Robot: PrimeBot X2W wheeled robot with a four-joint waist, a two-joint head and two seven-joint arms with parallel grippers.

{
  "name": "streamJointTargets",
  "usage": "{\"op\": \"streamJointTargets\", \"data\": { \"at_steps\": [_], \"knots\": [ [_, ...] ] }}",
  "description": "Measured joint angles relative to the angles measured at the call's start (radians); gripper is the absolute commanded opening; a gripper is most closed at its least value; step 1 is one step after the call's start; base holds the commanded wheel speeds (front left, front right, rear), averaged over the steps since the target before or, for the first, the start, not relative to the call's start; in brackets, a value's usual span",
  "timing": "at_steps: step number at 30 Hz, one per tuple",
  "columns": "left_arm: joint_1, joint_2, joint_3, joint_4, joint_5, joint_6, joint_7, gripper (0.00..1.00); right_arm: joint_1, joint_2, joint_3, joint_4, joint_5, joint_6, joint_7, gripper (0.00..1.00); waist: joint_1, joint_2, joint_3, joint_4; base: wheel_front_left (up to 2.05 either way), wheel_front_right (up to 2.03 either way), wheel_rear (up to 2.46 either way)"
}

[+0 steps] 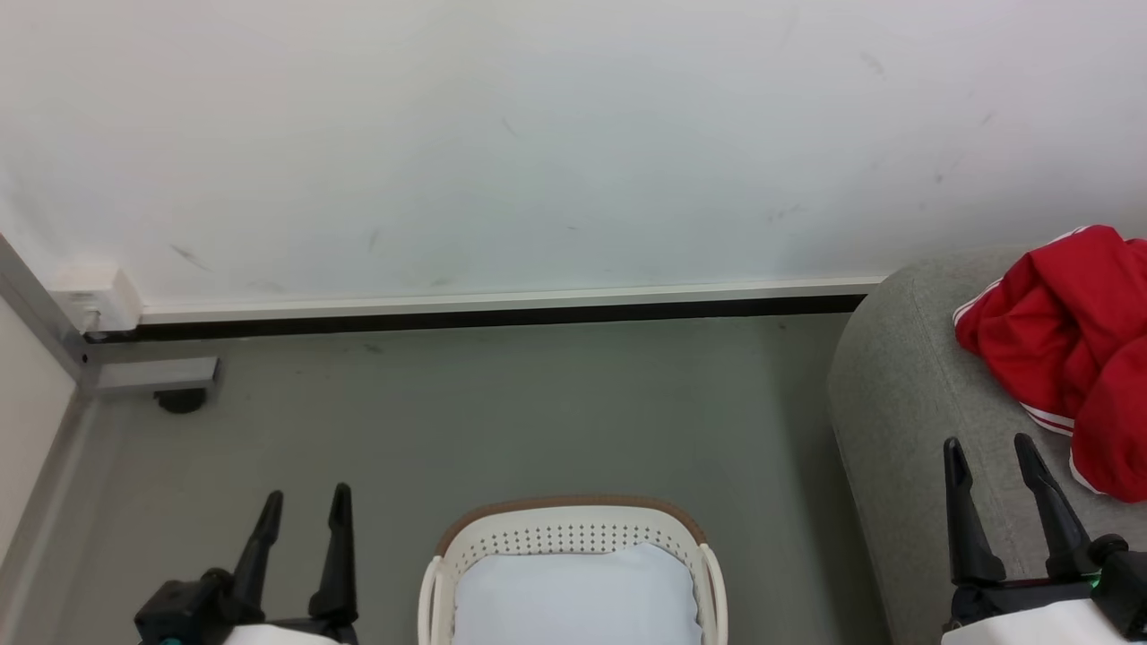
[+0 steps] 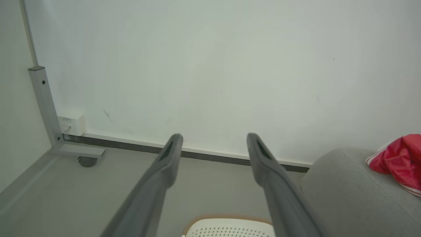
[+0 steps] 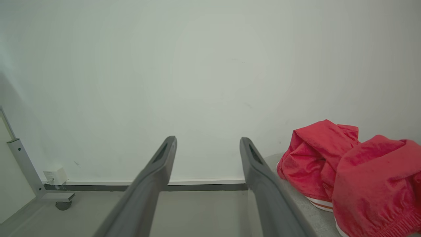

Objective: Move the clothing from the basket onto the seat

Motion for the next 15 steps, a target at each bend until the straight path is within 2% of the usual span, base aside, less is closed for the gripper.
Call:
{"op": "streamJointTargets", "data": {
  "at_steps": [15],
  "knots": [
    [-0.001, -0.015, 0.02, 0.015, 0.025, -0.026, 0.0, 1.0, 0.0, 0.012, 0.012, 0.013, -0.014, 0.0, 0.0, 1.0, 0.0001, 0.0001, -0.004, -0.002, 0.0, 0.0, 0.0]
  ]
}}
